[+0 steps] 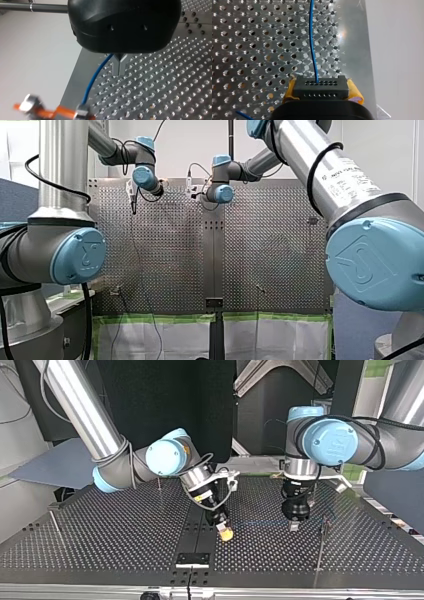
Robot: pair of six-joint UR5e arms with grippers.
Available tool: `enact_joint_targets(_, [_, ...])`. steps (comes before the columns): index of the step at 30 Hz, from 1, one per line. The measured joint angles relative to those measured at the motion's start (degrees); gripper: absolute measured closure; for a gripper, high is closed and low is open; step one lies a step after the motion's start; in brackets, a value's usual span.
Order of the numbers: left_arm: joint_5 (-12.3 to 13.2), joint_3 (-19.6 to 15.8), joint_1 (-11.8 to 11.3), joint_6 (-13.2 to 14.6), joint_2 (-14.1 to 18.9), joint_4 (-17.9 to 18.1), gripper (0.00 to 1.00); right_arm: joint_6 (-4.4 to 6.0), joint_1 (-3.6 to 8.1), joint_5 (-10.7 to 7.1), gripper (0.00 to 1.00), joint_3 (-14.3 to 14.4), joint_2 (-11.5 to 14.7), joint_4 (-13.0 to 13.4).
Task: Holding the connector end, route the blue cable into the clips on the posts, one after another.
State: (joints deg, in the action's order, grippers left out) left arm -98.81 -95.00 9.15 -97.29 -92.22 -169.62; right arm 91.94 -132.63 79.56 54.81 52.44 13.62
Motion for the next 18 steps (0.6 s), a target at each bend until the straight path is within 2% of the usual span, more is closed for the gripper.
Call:
enact_joint_targets(5, [-1.0, 0.0, 1.2, 0.3, -1.3, -0.8, 1.00, -0.47, 0.45, 0.05, 1.00, 1.3, 0.0, -1.1])
enact_joint_targets(11, [-1.6, 0.0, 2.1, 1.0, -2.5, -1.5, 1.00, -1.29, 1.14, 0.38, 1.00, 4.7, -0.1, -1.1])
enact_joint_targets(18, [-5.0, 0.0, 5.7, 1.7, -6.1, -1.2, 1.00, -2.60, 2.00, 1.01, 1.00, 8.8, -0.1, -0.5])
